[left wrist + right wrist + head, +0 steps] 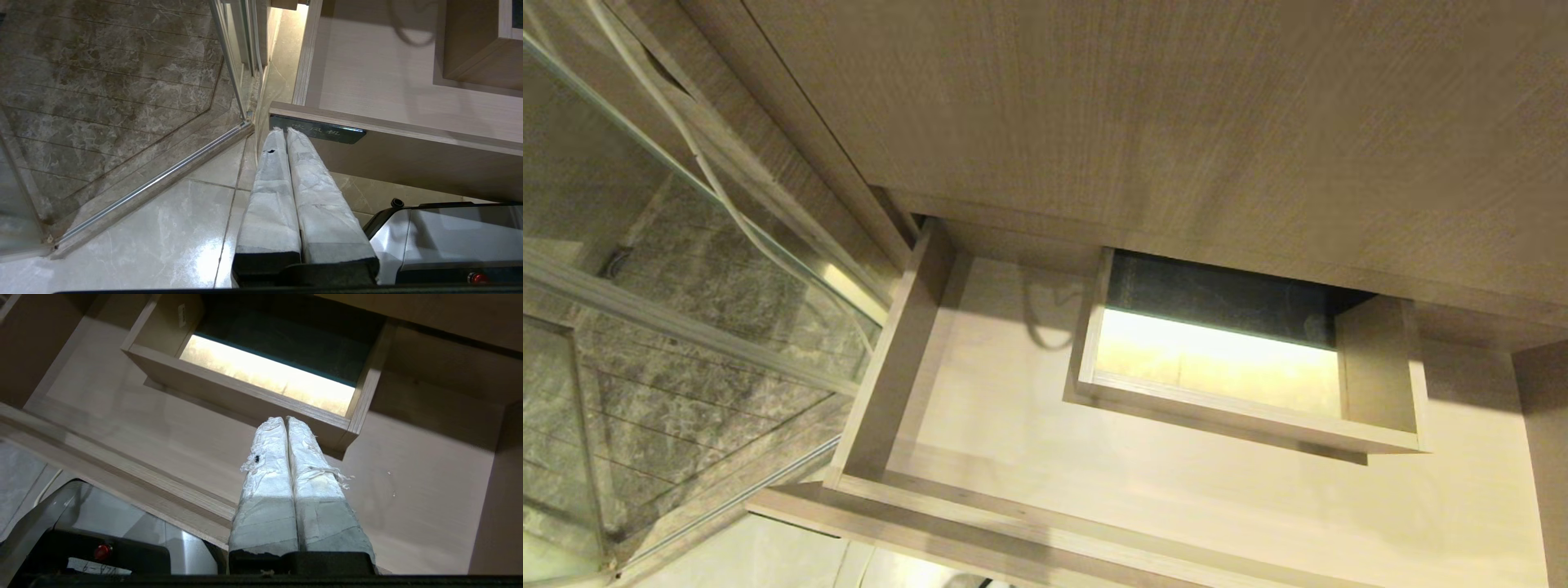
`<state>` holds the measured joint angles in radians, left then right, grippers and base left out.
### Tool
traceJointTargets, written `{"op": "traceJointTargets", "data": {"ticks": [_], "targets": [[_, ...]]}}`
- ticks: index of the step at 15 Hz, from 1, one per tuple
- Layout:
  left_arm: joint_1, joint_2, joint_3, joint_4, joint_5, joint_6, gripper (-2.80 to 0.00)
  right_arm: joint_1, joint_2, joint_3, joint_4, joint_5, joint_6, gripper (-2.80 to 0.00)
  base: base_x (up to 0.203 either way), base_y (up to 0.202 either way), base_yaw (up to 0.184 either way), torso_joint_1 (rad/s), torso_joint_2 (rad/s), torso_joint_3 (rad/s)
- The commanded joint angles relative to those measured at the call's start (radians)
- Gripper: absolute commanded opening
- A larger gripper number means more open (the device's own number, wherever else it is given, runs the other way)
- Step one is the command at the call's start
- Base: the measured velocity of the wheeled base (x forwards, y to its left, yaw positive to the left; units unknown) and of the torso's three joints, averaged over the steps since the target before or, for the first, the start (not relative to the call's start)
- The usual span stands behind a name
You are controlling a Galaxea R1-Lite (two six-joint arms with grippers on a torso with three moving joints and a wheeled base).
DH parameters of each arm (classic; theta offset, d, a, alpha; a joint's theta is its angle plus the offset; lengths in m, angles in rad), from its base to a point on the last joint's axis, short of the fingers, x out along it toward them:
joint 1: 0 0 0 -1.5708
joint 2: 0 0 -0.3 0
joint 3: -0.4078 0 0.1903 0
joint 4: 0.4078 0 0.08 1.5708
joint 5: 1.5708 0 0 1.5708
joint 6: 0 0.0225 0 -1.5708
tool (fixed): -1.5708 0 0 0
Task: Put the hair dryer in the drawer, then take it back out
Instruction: Pick up the hairdryer
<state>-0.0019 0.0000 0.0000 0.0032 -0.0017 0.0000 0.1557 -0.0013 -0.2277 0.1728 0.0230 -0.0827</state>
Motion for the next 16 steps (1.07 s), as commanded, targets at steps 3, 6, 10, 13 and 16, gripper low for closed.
{"op": "traceJointTargets", "data": {"ticks": [3,6,10,13,16], "targets": [[0.0,0.0,0.0,0.0,0.0,0.0,-2.8,0.001,-0.039,-0.243,0.256,0.006,0.0,-2.8,0.0,0.0,0.0,0.0,0.0,0.0],[0.0,0.0,0.001,0.0,0.0,0.0,-2.8,-0.001,-0.039,-0.208,0.28,0.024,0.005,-2.8,0.0,0.0,0.0,0.0,0.0,0.0],[0.0,0.0,0.001,0.0,0.0,0.0,-2.8,0.0,-0.039,-0.091,0.222,0.012,0.009,-2.8,0.0,0.0,0.0,0.0,0.0,0.0],[0.0,0.0,0.002,0.0,0.0,0.001,-2.8,0.0,-0.039,0.07,0.049,-0.009,0.015,-2.8,0.0,0.0,0.0,0.0,0.0,0.0],[0.0,0.0,0.002,0.0,0.0,0.001,-2.8,0.0,-0.039,0.212,-0.215,-0.001,0.012,-2.8,0.0,0.0,0.0,0.0,0.0,0.0]]}}
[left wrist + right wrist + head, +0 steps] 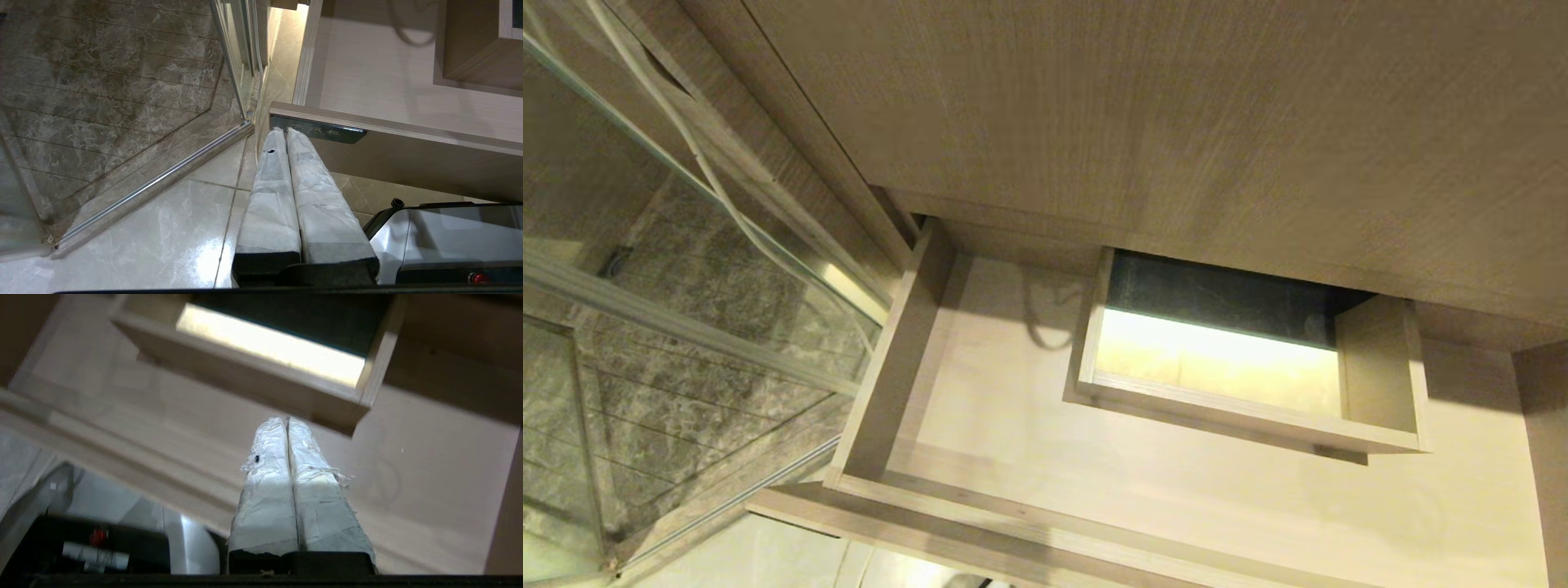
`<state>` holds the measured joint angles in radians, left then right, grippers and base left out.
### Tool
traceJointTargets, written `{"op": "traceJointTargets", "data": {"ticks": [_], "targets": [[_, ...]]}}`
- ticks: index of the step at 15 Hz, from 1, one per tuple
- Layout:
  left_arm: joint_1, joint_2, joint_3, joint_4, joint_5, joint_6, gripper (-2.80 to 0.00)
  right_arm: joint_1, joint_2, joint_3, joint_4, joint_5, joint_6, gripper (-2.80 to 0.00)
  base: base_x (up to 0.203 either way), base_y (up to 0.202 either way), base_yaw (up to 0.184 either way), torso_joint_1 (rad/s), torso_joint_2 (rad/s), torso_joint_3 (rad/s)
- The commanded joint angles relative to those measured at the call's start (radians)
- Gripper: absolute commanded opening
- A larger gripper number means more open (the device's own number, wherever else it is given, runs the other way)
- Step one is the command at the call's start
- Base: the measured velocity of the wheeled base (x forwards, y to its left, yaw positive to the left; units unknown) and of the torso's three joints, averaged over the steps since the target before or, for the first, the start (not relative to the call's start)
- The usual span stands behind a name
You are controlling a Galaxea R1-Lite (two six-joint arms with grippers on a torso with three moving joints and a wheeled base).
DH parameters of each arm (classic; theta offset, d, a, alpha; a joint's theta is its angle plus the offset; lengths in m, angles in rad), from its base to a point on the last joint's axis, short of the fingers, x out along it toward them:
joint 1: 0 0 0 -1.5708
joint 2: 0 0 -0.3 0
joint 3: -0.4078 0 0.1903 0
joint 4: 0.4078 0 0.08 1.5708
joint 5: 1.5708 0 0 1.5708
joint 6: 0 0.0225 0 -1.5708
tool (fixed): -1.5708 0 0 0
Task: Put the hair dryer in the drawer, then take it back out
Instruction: Pick up the hairdryer
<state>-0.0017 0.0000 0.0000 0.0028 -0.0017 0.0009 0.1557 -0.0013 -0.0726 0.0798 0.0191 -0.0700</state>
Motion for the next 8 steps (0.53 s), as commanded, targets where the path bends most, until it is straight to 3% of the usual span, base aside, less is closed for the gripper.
{"op": "traceJointTargets", "data": {"ticks": [1,4,7,8], "targets": [[0.0,0.0,0.0,0.0,0.0,-0.001,-2.8,0.0,-0.039,0.041,-0.114,0.011,0.002,-2.8,0.0,0.0,0.0,0.0,0.0,0.0],[0.0,0.0,0.002,0.0,0.0,-0.001,-2.8,0.0,-0.039,-0.025,0.027,0.064,0.008,-2.8,0.0,0.0,0.0,0.0,0.0,0.0],[0.0,0.0,0.001,0.0,0.0,-0.001,-2.8,0.0,-0.039,0.038,-0.003,0.004,0.025,-2.8,0.0,0.0,0.0,0.0,0.0,0.0],[0.0,0.0,0.002,0.0,0.0,-0.001,-2.8,0.0,-0.039,0.064,-0.077,-0.004,0.029,-2.8,0.0,0.0,0.0,0.0,0.0,0.0]]}}
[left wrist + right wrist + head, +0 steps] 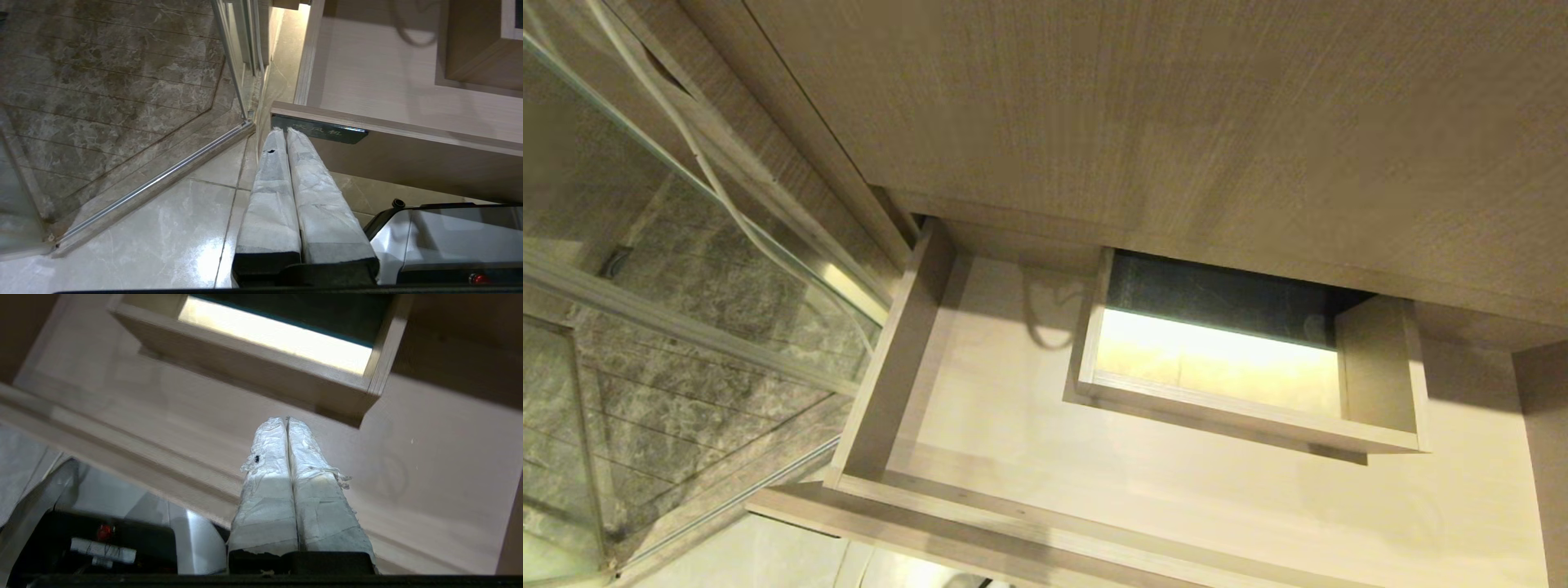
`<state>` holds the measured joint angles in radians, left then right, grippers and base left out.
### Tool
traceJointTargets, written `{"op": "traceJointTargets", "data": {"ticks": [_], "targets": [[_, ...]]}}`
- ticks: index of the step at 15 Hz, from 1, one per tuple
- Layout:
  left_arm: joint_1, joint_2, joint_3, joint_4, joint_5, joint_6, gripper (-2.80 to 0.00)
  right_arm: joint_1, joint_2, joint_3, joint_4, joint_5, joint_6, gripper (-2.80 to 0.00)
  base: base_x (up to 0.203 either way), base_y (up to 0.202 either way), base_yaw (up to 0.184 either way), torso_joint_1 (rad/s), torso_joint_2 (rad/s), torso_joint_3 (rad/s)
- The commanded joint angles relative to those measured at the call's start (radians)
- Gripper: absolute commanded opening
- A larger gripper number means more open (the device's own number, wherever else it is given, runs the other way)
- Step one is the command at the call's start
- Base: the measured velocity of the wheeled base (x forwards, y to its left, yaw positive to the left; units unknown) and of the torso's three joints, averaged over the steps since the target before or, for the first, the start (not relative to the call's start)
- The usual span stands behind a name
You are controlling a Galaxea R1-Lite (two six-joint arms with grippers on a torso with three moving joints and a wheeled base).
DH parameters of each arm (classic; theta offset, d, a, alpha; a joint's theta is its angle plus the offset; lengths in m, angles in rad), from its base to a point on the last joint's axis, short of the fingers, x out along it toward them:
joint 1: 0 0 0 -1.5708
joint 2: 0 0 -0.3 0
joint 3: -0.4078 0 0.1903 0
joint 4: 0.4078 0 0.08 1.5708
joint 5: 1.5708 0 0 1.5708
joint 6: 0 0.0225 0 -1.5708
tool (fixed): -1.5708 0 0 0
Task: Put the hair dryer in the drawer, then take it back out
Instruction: Pick up the hairdryer
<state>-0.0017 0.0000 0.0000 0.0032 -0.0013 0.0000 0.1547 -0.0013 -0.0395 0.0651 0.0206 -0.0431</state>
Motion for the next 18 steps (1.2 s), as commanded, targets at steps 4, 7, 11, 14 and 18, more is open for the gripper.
{"op": "traceJointTargets", "data": {"ticks": [4,7,11,14,18], "targets": [[0.0,0.0,0.0,0.0,0.0,0.001,-2.8,0.0,-0.039,0.065,-0.141,-0.007,-0.003,-2.8,0.0,0.0,0.0,0.0,0.0,0.0],[0.0,0.0,0.002,0.0,0.0,0.0,-2.8,0.0,-0.039,0.075,-0.168,-0.014,0.011,-2.8,0.0,0.0,0.0,0.0,0.0,0.0],[0.0,0.0,0.002,0.0,0.0,0.0,-2.8,0.001,-0.039,0.079,-0.174,-0.014,-0.002,-2.8,0.0,0.0,0.0,0.0,0.0,0.0],[0.0,0.0,0.002,0.0,0.0,0.0,-2.8,0.0,-0.039,0.079,-0.174,-0.014,0.011,-2.8,0.0,0.0,0.0,0.0,0.0,0.0],[0.0,0.0,0.002,0.0,0.0,0.0,-2.8,0.001,-0.039,0.079,-0.176,-0.014,0.01,-2.8,0.0,0.0,0.0,0.0,0.0,0.0]]}}
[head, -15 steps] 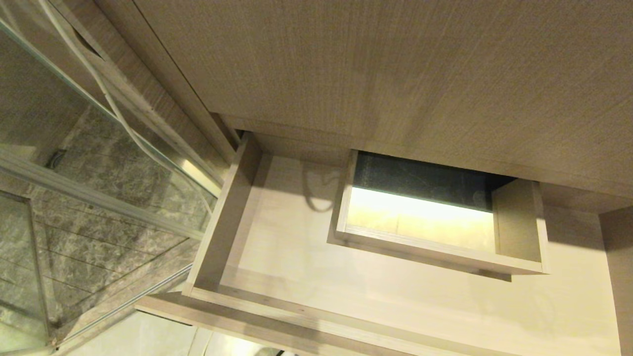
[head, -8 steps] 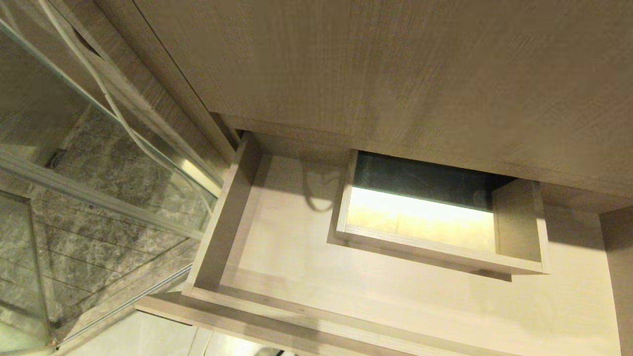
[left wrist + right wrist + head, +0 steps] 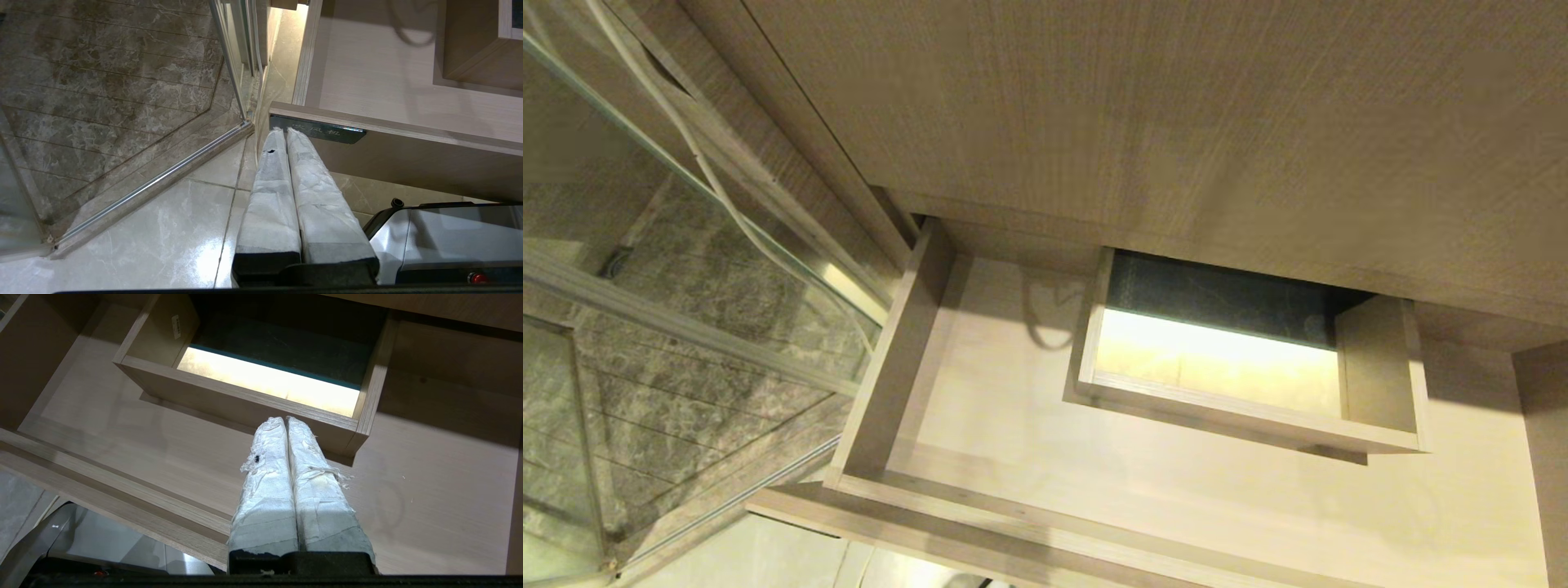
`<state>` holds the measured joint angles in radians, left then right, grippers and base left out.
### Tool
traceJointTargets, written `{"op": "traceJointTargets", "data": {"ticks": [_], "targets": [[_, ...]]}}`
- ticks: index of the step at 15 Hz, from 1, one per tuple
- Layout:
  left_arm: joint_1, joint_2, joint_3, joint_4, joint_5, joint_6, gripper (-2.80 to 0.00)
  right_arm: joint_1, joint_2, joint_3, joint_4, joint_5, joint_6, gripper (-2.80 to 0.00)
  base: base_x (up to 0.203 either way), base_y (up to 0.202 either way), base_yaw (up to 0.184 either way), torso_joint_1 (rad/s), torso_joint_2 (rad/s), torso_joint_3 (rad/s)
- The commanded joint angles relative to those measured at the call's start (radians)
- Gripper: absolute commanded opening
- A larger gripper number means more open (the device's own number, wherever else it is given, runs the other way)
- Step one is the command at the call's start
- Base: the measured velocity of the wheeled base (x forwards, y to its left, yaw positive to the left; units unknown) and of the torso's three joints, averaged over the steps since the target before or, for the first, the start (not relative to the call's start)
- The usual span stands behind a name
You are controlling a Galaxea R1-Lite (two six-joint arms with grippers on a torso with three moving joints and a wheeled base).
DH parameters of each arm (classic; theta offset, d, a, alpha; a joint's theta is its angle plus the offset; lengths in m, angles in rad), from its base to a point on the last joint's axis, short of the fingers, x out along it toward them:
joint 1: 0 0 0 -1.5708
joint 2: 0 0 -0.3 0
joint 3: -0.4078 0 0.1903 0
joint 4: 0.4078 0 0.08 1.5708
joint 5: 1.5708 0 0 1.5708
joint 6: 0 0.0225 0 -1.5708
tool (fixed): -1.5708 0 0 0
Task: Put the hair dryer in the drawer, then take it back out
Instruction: Pick up the hairdryer
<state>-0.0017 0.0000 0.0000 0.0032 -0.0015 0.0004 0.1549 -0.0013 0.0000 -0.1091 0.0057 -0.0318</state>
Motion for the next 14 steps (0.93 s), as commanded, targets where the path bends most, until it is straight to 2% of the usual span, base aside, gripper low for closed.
{"op": "traceJointTargets", "data": {"ticks": [1,7,9,14], "targets": [[0.0,0.0,0.002,0.0,0.0,0.001,-2.8,0.001,-0.039,0.04,-0.001,0.0,-0.002,-2.8,0.0,0.0,0.0,0.0,0.0,0.0],[0.0,0.0,0.0,0.0,0.0,0.0,-2.8,0.002,-0.039,0.04,0.0,0.005,-0.011,-2.8,0.0,0.0,0.0,0.013,-0.02,-0.005],[0.0,0.0,0.002,0.0,0.0,0.001,-2.8,0.0,-0.039,0.04,0.0,0.0,-0.002,-2.8,0.0,0.0,0.0,0.182,-0.35,-0.155],[0.0,0.0,0.0,0.0,0.0,0.0,-2.8,0.001,-0.039,0.04,0.0,0.0,-0.002,-2.8,-0.001,-0.009,0.153,0.141,-0.45,-0.207]]}}
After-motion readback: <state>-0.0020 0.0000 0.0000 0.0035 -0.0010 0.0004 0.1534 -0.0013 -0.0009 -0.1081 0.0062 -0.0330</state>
